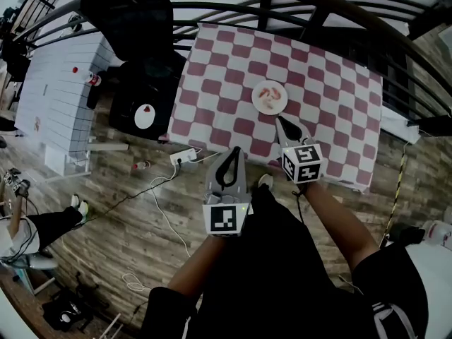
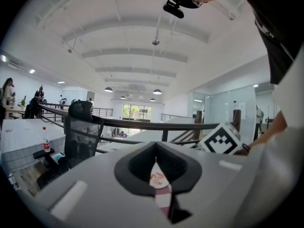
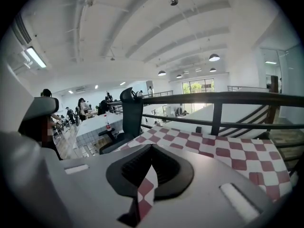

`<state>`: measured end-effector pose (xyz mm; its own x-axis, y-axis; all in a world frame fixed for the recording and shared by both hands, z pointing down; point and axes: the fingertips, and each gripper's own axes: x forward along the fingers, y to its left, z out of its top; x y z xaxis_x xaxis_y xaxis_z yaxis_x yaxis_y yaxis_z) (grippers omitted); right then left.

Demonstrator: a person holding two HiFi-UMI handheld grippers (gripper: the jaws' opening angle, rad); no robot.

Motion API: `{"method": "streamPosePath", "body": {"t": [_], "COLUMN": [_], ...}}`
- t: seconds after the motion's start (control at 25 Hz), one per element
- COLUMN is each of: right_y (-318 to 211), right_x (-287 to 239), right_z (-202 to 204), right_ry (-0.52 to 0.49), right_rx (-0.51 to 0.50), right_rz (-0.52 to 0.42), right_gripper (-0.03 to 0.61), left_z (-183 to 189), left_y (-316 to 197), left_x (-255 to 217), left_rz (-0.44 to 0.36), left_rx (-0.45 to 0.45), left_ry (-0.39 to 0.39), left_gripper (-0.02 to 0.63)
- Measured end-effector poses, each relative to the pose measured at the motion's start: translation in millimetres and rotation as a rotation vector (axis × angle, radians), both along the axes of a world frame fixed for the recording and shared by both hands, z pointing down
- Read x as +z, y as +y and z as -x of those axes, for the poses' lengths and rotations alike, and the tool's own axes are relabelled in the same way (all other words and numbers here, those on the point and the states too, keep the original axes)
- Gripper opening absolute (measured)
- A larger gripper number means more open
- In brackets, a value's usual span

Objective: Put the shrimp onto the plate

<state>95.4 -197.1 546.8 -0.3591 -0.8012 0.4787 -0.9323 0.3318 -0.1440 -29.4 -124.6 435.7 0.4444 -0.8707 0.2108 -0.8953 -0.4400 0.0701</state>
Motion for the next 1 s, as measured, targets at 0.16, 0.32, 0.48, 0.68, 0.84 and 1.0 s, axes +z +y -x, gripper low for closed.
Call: {"method": "streamPosePath", "body": {"t": [0.16,0.32,0.48,0.68,0.84,1.0], "right_y": [25.9,44.8,61.7,84.6,100.4,113.4], "right_x": [-33.2,-76.7,-118.7,-148.0,-169.2,-184.5], "right_z": [-4.5,-11.1,-16.1,-32.2,-50.7,-65.2], "right_ry": [0.008,-0.014,-0.021,-0.038,-0.024,0.033], "right_rx": [0.026,0.072,0.102,0.185,0.259,0.311], "right_rz": [-0.069,-0.156,-0.238,-0.275,-0.328,-0.383], "right_gripper": [-0.002,-0.002,-0.002,-0.002,-0.002,-0.002], "left_z": [-3.9,-18.4,-35.0,-54.2,-69.7,-89.8], "left_y": [1.5,2.9,3.1,7.0,8.5,10.7], "left_x": [-5.8,-10.6,-21.0,-38.2,-52.0,-62.7], "left_rz": [-0.009,-0.017,-0.048,-0.087,-0.114,-0.144], "left_rx": [0.012,0.057,0.110,0.158,0.191,0.249], "left_ry": [0.028,0.040,0.061,0.066,0.082,0.083], "left_gripper": [0.009,0.009,0.009,0.009,0.009,0.009]}}
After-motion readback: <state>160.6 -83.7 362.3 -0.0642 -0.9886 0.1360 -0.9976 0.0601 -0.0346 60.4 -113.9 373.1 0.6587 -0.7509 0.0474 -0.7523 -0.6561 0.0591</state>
